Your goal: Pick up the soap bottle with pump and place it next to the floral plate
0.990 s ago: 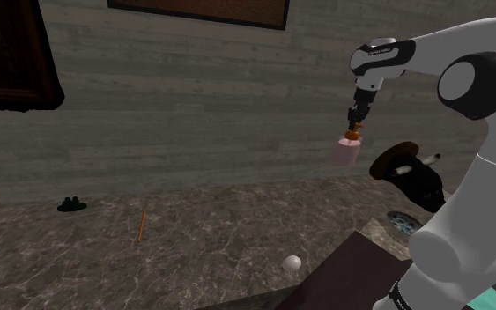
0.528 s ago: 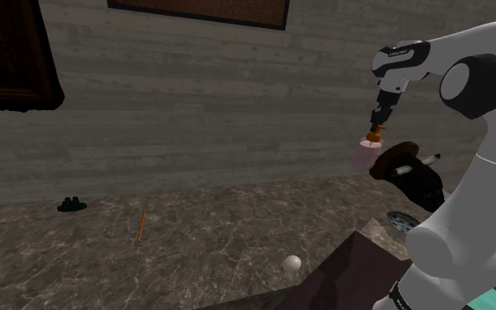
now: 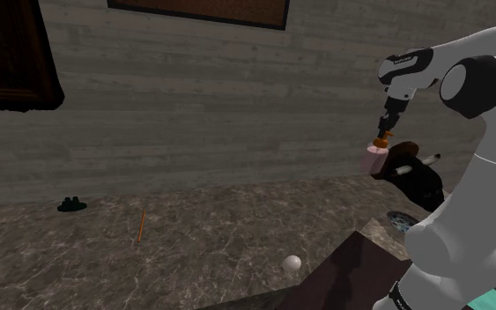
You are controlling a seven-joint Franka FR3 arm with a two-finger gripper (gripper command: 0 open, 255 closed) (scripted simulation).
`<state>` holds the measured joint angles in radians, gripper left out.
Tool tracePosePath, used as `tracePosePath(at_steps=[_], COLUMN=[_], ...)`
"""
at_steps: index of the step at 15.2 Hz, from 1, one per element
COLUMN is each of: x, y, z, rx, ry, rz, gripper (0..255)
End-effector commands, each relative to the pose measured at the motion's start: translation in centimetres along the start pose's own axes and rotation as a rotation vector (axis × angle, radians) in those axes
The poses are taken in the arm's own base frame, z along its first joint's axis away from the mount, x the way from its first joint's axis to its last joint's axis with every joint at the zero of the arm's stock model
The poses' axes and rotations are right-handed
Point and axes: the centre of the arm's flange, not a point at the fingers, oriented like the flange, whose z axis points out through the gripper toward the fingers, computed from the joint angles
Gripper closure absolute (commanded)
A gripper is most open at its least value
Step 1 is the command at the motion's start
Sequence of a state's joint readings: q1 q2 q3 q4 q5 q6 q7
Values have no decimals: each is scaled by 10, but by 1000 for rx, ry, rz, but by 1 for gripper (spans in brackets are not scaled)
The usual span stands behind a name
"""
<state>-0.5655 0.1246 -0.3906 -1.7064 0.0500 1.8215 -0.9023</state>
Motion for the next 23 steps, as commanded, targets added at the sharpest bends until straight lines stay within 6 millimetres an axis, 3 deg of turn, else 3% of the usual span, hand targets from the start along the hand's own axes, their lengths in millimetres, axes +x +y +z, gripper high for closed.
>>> tracePosePath(at_steps=[1, 23], x=[-1, -1], y=[0, 0], z=[10, 126], rx=[-1, -1], ry=[1, 1], rz=[0, 0], gripper=[255, 255])
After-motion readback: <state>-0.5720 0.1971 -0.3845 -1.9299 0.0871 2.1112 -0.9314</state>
